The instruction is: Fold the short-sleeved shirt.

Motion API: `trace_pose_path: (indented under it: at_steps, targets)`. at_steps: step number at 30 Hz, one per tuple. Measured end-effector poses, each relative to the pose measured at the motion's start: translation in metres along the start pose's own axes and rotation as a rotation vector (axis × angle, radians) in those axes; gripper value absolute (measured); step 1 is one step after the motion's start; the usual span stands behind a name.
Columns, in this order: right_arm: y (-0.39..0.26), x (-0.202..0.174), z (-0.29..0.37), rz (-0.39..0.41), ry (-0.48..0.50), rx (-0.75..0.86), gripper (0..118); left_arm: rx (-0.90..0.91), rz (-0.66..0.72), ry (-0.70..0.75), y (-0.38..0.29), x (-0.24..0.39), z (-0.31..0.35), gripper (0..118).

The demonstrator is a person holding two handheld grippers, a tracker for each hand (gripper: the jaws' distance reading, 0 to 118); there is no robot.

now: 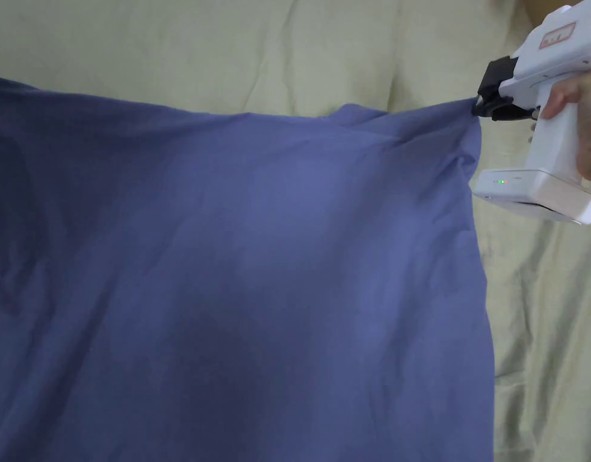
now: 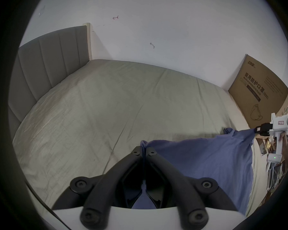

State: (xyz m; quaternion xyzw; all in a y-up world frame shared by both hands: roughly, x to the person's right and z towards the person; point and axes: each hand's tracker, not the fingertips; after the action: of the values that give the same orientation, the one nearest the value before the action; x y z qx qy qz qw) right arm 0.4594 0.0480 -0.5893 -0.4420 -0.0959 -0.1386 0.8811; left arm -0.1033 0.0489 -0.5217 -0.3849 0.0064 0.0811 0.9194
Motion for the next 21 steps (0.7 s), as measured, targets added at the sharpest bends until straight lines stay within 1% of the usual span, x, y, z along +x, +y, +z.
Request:
trace_pose_path:
  at_steps: [1,2,3,5,6,9,11,14,17,19,21]
  targets:
    - [-0.001,0.0,0.01,-0.017,0.025,0.006,0,-0.004,0.006,-0.008,0.001,0.0,0.005,0]
    - [-0.002,-0.001,0.021,-0.015,0.04,0.029,0,-0.003,0.009,-0.017,0.002,0.0,0.01,0]
    - [-0.003,-0.002,0.037,0.018,0.062,0.058,0,0.004,0.014,-0.023,0.004,0.0,0.017,0]
    - [-0.005,-0.004,0.071,0.073,0.048,0.108,0,0.032,0.019,-0.031,0.01,0.002,0.035,0]
    - [-0.005,-0.004,0.095,0.086,0.055,0.149,0,0.05,0.023,-0.034,0.015,0.003,0.046,0]
    - [-0.009,-0.005,0.173,0.081,0.096,0.242,0,0.111,0.055,-0.076,0.033,0.003,0.089,0]
    - [-0.003,0.0,0.219,0.104,0.123,0.302,0,0.169,0.048,-0.09,0.044,0.005,0.125,0]
    - [-0.002,0.004,0.302,0.133,0.121,0.412,0,0.276,0.028,-0.106,0.063,0.009,0.188,0]
    - [0.003,0.01,0.369,0.14,0.112,0.512,0,0.36,0.03,-0.129,0.086,0.007,0.242,0]
    - [0.01,0.012,0.412,0.134,0.096,0.578,0,0.42,0.028,-0.123,0.106,0.006,0.277,0]
    - [0.016,0.009,0.444,0.146,0.078,0.63,0,0.464,0.01,-0.095,0.124,0.007,0.302,0]
